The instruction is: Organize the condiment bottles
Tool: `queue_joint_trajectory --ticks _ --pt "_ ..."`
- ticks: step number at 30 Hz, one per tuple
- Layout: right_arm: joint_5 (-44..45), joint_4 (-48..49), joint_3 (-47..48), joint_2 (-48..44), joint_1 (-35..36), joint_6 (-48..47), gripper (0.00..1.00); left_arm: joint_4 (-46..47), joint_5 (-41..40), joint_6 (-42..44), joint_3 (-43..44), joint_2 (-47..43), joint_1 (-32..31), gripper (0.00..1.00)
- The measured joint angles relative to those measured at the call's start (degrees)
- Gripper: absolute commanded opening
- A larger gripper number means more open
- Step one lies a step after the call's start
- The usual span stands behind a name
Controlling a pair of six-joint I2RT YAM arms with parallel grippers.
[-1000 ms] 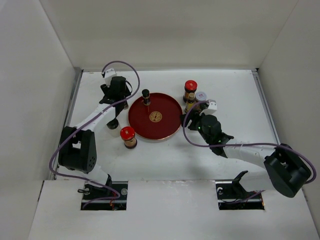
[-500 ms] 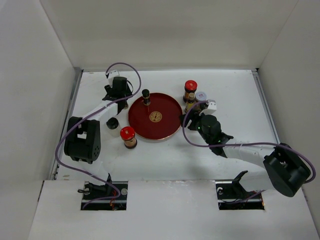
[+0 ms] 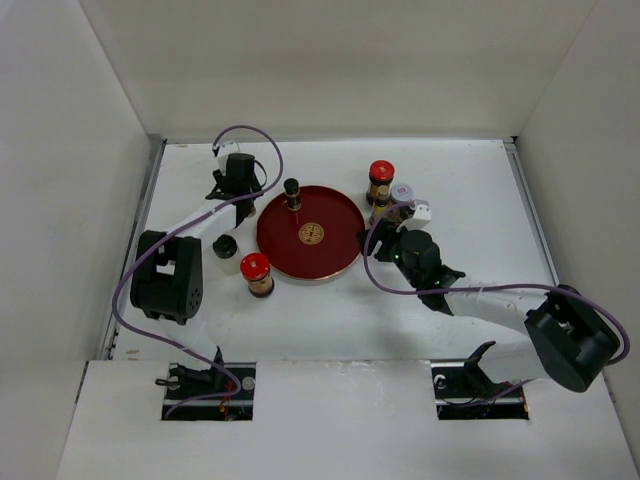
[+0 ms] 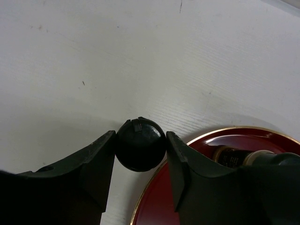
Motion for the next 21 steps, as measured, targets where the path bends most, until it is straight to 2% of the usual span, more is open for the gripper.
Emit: queue_joint_trajectory --ticks 2,5,16,21 --pt "0.0 0.0 0.0 0.0 0.0 -0.02 0.74 -0.04 -0.02 0.0 0.04 0.04 0.04 0.28" --pt "0.0 0.02 0.0 0.02 0.0 -0.02 0.74 -0.09 -0.26 0.0 0.04 0.02 -0.07 0.26" --pt "-0.02 0.02 0.0 0.02 0.0 -0.13 0.74 -1.53 -1.33 1.68 1.53 -7.87 -4.11 0.26" --pt "-0.02 0.02 0.0 0.02 0.0 -0.17 0.74 -1.11 -1.38 1.68 2.34 -7.26 -7.67 0.26"
